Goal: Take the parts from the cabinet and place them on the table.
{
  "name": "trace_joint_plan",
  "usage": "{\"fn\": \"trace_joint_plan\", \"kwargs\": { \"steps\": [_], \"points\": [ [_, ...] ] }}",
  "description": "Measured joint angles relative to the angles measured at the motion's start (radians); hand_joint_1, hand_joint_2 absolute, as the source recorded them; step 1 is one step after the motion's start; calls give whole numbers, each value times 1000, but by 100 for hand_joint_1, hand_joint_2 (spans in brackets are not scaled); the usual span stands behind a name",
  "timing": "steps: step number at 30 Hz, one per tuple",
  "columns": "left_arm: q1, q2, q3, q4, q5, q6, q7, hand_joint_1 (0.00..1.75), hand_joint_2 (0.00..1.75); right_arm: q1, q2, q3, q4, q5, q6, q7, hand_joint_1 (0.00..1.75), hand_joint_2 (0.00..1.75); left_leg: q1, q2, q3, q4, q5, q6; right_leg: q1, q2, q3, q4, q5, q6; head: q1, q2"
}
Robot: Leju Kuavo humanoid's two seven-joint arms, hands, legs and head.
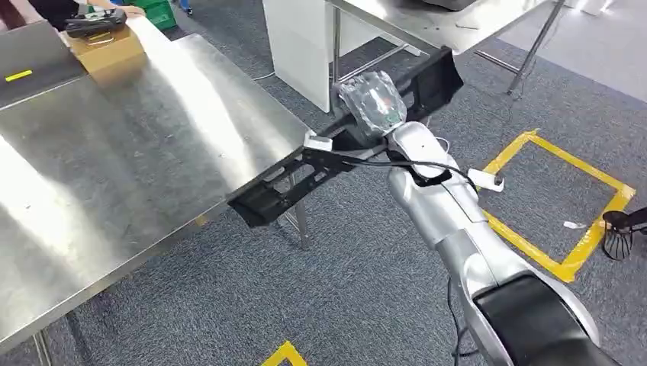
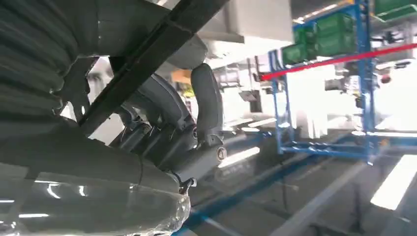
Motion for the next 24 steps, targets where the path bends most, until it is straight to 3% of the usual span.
{"fn": "trace_joint_plan", "kwargs": {
  "steps": [4,5,6,8,9,10,11,12,13,14,15,16,19,20,21,22,24],
  "points": [
    [1,2,0,0,-2,0,-3,0,175,-29,38,5,53,26,0,25,171,175,-1,-46,1,-10,2,14,1,-36,15,-10,-6,12,-1,0],
    [5,2,0,0,-10,0,-5,0,175,-37,43,6,68,30,0,35,171,175,11,-56,17,-25,10,20,-3,7,3,7,-18,18,2,0],
    [3,1,-1,0,-16,-2,-5,0,175,-52,50,7,88,31,0,41,171,175,13,-66,18,-28,13,26,-4,50,-13,54,-41,14,0,0],
    [-3,3,-3,0,-24,-3,-5,0,175,-63,43,6,117,31,-2,45,171,175,15,-94,18,-27,13,29,-9,73,-93,219,-101,7,5,0],
    [-3,4,-3,0,-30,-5,-2,0,175,-61,37,5,130,31,-4,45,171,175,16,-110,18,-27,13,29,-11,75,-132,289,-122,10,6,0],
    [-3,4,-5,0,-32,-6,0,0,175,-57,35,5,140,30,-5,45,171,175,17,-126,19,-27,13,29,-13,75,-154,318,-122,16,7,0],
    [-3,4,-8,0,-35,-10,3,0,175,-56,31,3,150,29,-6,45,171,175,17,-141,19,-26,13,29,-15,76,-152,295,-104,26,7,0],
    [-2,3,-12,0,-40,-15,6,0,175,-56,29,2,157,29,-9,45,171,175,18,-154,19,-25,13,28,-16,78,-127,225,-68,38,7,0],
    [-2,4,-17,0,-43,-18,7,0,175,-59,28,2,160,29,-14,45,171,175,19,-165,19,-22,11,25,-19,84,-85,128,-24,49,7,0],
    [-2,4,-18,0,-48,-18,8,0,175,-63,27,1,165,30,-19,45,171,175,20,-176,17,-16,8,20,-24,105,-48,43,12,57,8,0],
    [-4,4,-19,0,-51,-18,10,0,175,-68,23,0,175,31,-23,45,171,175,15,-182,11,-9,4,14,-29,134,-34,6,22,53,8,0],
    [-5,6,-21,0,-54,-18,12,0,175,-69,24,0,179,33,-24,45,171,175,16,-193,8,-5,1,9,-28,118,-27,1,27,41,7,0],
    [-4,7,-26,0,-61,-19,14,0,175,-68,23,-3,185,34,-27,51,171,175,25,-211,5,-12,4,-12,-19,99,-22,-3,29,18,8,0],
    [-4,7,-27,0,-62,-19,15,0,175,-71,23,-3,185,34,-27,52,171,175,26,-184,1,-3,-3,-15,-28,91,-19,-10,34,9,6,0],
    [-5,6,-29,0,-64,-19,15,0,175,-73,24,-4,185,34,-29,52,171,175,21,-130,-14,30,-27,-23,-28,87,-17,-11,33,4,0,0],
    [-7,8,-31,0,-64,-19,14,0,175,-75,24,-4,186,35,-29,52,171,175,24,-108,-41,87,-59,-28,-27,81,-16,-11,32,-2,-1,0],
    [-10,8,-34,0,-71,-19,14,0,175,-73,21,-6,192,34,-31,52,171,175,28,-93,-126,248,-128,-36,-24,62,-15,-11,29,-6,-1,0]
  ]
}}
